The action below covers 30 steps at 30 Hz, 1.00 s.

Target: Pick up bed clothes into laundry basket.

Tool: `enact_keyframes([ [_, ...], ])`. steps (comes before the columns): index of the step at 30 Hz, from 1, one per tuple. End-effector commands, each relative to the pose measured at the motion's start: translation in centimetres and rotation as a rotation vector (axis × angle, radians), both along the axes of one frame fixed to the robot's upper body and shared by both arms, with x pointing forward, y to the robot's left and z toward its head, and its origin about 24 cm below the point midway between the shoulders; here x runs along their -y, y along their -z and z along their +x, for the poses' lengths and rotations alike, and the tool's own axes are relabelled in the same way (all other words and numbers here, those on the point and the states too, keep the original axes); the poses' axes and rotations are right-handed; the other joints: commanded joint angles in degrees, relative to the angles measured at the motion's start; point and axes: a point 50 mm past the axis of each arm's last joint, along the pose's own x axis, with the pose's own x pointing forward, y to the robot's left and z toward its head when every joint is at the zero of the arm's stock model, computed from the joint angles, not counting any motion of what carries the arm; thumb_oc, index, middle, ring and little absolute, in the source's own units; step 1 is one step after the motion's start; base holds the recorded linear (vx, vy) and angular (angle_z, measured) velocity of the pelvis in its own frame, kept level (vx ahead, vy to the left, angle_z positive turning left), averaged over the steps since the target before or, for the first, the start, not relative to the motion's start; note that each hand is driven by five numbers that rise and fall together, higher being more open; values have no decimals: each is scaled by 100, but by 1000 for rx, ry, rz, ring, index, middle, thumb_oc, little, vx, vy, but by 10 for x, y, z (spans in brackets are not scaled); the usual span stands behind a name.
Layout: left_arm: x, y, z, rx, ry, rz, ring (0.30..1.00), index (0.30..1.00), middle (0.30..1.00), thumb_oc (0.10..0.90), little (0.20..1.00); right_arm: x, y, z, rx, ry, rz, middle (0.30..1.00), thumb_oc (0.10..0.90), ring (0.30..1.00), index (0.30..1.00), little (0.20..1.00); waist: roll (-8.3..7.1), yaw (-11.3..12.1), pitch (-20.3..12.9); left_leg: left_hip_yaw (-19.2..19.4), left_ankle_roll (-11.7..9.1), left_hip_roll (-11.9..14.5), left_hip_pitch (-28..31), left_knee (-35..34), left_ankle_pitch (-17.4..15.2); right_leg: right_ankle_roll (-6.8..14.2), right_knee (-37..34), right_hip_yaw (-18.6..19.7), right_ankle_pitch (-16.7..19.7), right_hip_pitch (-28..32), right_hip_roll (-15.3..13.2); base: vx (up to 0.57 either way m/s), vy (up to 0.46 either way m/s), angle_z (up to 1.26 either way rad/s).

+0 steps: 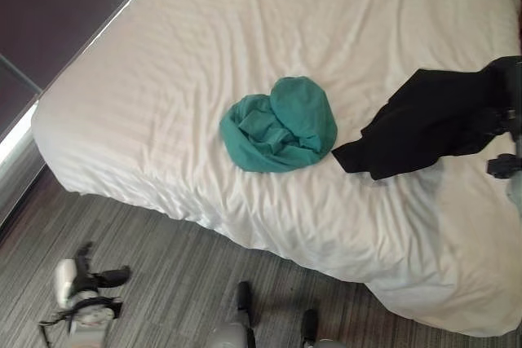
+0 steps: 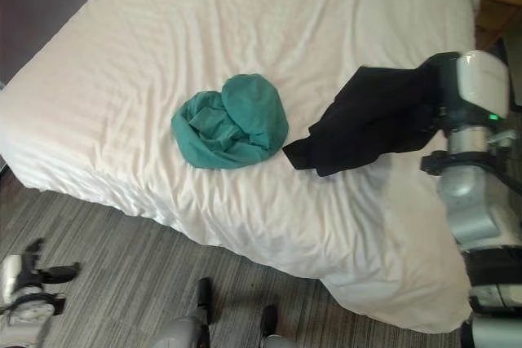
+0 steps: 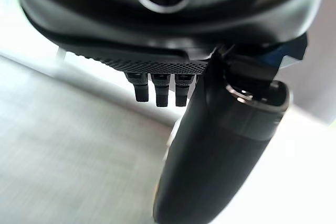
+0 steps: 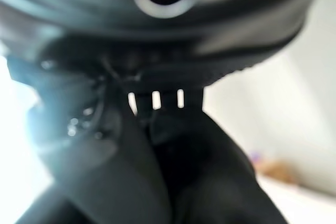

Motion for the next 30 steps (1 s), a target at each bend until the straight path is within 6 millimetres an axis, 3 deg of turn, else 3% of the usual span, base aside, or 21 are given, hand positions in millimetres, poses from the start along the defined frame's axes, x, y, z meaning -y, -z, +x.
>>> enact_keyframes([
  [1,-21,-78,28,202,-23,325,900,900,900,800,900,25,18,-28,95,124,95,300,400,300,300,300,-317,-348,-974,350,-560,317,431,5,-617,785,26,393,-258,-27,-681,53,-23,-27],
  [3,-13,-100,40,334,-22,363,900,900,900,800,900,32,54,-39,62,189,212,300,400,300,300,300,-273,-487,-1011,370,-526,313,489,5,-660,782,36,453,-248,-35,-687,41,-19,-20],
  [6,12,-131,71,550,38,336,900,900,900,800,900,30,129,-59,-66,267,431,300,400,300,300,300,-241,-729,-1003,466,-465,301,594,5,-742,792,52,614,-209,-76,-697,20,13,-23],
  [7,32,-149,93,649,125,288,900,900,900,800,900,25,177,-70,-209,320,560,300,400,300,300,300,-191,-914,-958,561,-427,278,675,5,-817,802,73,743,-200,-110,-711,-21,28,-39],
  [8,32,-150,94,652,125,289,900,900,900,800,900,25,177,-70,-205,319,563,300,400,300,300,300,-196,-892,-951,579,-427,291,643,5,-768,791,64,764,-148,-149,-697,-7,46,-45],
  [9,51,-163,114,693,222,264,900,900,900,800,900,14,234,-91,-422,377,684,300,400,300,300,300,-158,-1071,-918,689,-405,283,700,5,-820,801,75,858,-144,-186,-702,-20,26,-42],
  [11,75,-176,136,713,324,259,900,900,900,800,900,-2,282,-116,-636,423,784,300,400,300,300,300,-127,-1251,-892,810,-400,290,717,5,-820,809,74,953,-105,-251,-688,-1,24,-33],
  [14,103,-192,163,689,443,284,900,900,900,800,900,-23,331,-163,-877,522,919,300,400,300,300,300,-101,-1436,-852,911,-409,314,698,5,-784,818,70,1043,-14,-352,-673,-2,3,-40],
  [16,112,-197,181,605,486,323,900,900,900,800,900,-32,349,-192,-974,603,1004,300,400,300,300,300,-78,-1591,-824,1001,-417,325,691,5,-786,854,68,1128,34,-437,-663,-2,13,-27],
  [19,109,-198,199,429,477,403,900,900,900,800,900,-36,358,-217,-998,706,1090,300,400,300,300,300,-38,-1730,-805,1145,-422,335,669,5,-799,894,61,1249,108,-582,-644,1,19,-44],
  [21,103,-184,209,201,453,479,900,900,900,800,900,-39,362,-231,-994,754,1140,300,400,300,300,300,-46,-1827,-795,1256,-422,349,629,5,-800,943,49,1326,172,-711,-624,-2,7,-45],
  [24,97,-162,211,10,419,488,900,900,900,800,900,-40,363,-235,-964,783,1183,300,400,300,300,300,-93,-1870,-776,1337,-429,368,609,5,-802,974,57,1371,208,-805,-622,-1,0,-31],
  [30,94,-137,207,-141,414,431,900,900,900,800,900,-40,364,-239,-977,781,1193,300,400,300,300,300,-152,-1874,-745,1324,-421,375,592,5,-809,997,71,1323,229,-835,-645,-4,2,-8],
])
